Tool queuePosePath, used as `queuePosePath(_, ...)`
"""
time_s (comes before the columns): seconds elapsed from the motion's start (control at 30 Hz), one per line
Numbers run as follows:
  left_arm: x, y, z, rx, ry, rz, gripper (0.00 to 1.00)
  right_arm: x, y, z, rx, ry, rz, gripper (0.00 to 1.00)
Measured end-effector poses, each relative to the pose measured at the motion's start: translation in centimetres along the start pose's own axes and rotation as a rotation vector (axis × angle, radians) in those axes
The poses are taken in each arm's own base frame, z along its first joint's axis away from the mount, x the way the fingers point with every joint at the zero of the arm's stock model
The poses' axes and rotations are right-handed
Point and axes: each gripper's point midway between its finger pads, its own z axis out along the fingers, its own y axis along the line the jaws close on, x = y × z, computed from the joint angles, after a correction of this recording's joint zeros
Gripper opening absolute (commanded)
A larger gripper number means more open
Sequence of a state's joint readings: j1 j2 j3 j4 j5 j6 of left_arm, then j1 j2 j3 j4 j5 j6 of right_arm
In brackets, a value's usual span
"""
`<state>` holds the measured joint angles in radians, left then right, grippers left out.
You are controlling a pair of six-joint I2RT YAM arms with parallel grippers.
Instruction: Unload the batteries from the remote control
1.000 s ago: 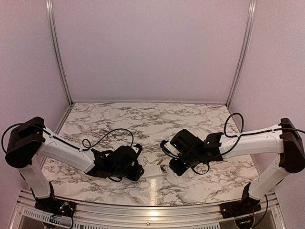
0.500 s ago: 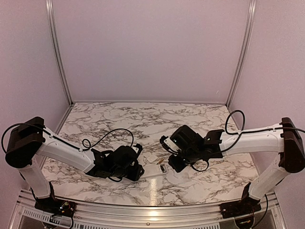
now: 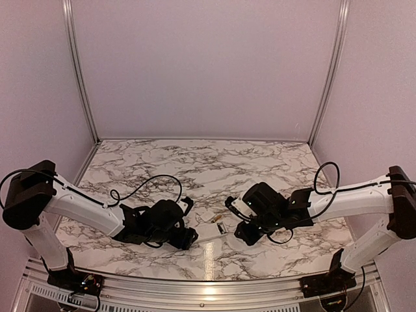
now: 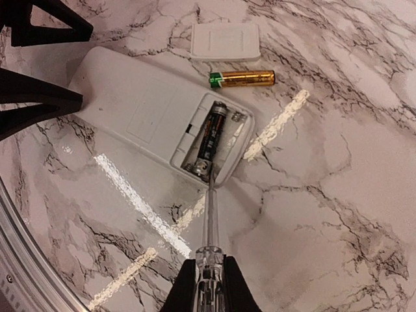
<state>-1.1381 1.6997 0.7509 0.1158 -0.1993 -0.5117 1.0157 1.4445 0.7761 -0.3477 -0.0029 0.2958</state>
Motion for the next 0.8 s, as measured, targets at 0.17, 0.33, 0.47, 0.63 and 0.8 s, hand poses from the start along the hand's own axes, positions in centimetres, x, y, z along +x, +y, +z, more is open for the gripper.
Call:
queuePosePath(0.17, -0.6, 0.1, -0.7, -0.029, -0.059, 0.113, 0.71, 0.0, 0.4, 0.0, -0.022, -0.004, -0.004, 0.00)
queuePosePath(0.33, -0.2, -0.5, -1.8, 0.009, -0.074, 0.266, 0.78, 0.0, 0.5, 0.0, -0.030, -0.001, -0.019, 0.00)
queuePosePath(0.47, -0.2, -1.4, -1.9, 0.043, -0.065, 0.389, 0.80, 0.1, 0.6, 0.0, -0.035, 0.000, -0.035, 0.00)
queuePosePath(0.63, -0.4, -1.8, -1.6, 0.047, -0.067, 0.523, 0.80, 0.1, 0.6, 0.1, -0.038, 0.001, -0.047, 0.00)
queuePosePath(0.8, -0.3, -1.8, -0.7, 0.037, -0.048, 0.625, 0.78, 0.0, 0.7, 0.1, -0.038, 0.001, -0.057, 0.00)
